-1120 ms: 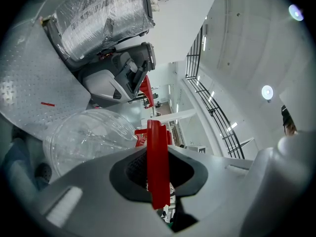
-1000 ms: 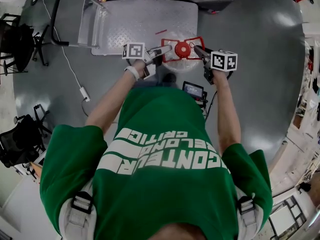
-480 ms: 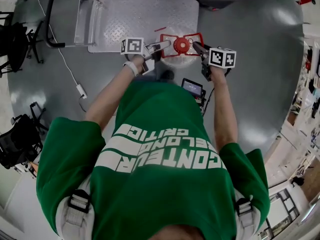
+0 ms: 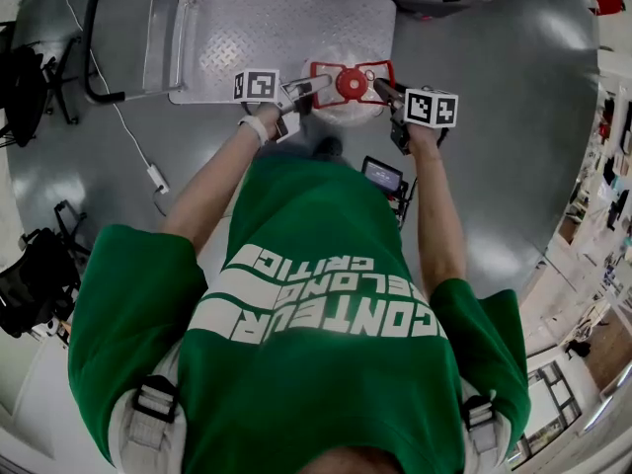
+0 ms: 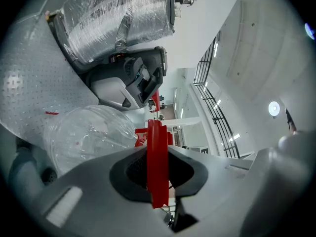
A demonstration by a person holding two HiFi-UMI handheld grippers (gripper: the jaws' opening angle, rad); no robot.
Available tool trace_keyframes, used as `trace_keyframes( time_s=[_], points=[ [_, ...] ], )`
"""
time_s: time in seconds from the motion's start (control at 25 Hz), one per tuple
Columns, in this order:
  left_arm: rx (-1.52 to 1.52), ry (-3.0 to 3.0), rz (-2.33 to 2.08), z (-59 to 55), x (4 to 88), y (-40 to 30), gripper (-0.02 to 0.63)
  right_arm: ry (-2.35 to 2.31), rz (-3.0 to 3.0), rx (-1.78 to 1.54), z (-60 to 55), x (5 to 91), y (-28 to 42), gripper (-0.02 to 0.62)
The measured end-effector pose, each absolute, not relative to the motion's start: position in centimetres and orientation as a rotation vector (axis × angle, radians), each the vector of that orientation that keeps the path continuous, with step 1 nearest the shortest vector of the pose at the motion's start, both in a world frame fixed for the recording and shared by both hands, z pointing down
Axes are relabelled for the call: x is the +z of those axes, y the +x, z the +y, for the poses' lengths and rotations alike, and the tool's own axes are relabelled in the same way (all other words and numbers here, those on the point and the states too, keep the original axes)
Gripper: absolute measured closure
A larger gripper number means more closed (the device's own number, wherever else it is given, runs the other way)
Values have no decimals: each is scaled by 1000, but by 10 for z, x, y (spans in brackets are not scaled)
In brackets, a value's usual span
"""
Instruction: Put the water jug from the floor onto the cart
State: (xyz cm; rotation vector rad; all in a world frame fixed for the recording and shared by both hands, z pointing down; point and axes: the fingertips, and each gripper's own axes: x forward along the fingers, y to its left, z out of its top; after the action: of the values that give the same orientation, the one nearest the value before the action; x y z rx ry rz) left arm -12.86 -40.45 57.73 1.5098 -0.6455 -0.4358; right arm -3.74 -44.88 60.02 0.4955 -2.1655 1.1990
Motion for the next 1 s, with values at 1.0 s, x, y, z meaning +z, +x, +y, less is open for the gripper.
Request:
trace_keyframes(
  time_s=[1.0],
  points=[
    [-380, 1443, -695, -465, 642, -219, 548, 479, -2047, 1204, -505, 667, -130, 601]
  ],
)
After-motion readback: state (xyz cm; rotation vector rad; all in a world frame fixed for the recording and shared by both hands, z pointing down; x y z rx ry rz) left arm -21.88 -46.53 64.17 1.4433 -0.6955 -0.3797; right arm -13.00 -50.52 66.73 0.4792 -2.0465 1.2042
